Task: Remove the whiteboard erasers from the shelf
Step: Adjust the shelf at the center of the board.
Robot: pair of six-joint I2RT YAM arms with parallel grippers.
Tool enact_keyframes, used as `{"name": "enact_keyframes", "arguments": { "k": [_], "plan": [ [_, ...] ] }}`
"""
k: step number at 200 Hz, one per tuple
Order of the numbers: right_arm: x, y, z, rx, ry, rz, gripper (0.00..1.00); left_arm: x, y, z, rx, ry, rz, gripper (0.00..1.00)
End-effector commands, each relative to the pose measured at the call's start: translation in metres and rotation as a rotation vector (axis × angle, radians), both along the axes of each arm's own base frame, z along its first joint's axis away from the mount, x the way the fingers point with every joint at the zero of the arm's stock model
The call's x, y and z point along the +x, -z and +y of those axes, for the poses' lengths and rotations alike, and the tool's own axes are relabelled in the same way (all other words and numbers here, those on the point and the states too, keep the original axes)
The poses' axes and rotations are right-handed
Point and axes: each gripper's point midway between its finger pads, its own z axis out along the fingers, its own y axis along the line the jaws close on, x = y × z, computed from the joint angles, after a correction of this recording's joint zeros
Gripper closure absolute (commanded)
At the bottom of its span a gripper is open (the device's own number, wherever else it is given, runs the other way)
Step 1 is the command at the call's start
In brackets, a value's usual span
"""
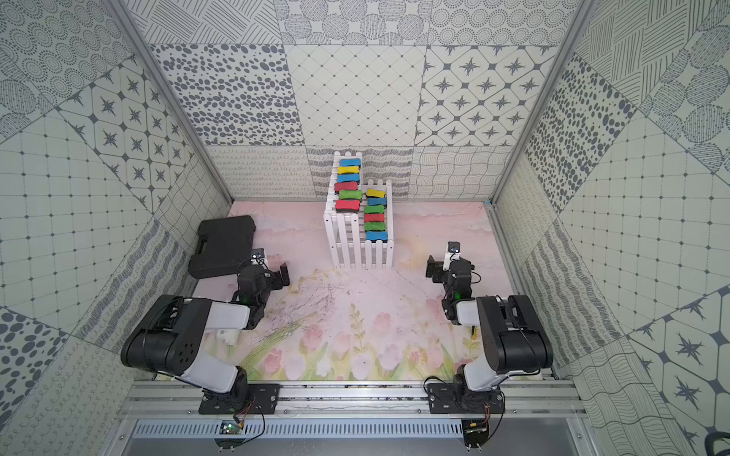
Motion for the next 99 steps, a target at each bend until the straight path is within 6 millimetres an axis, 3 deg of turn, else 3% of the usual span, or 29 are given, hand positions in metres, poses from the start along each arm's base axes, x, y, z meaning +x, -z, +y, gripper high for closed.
{"name": "enact_keyframes", "arguments": {
  "k": [1, 99],
  "plan": [
    [0.0053, -0.0100, 0.0014, -0.010, -0.008, -0.038, 0.03, 0.0051, -0.0091, -0.0013, -0.032, 0.010, -0.040, 0.01],
    [0.0050, -0.0096, 0.0011, -0.010, -0.007, -0.037, 0.03, 0.0052, -0.0095, -0.0014, -0.036, 0.012, -0.041, 0.01]
  ]
}}
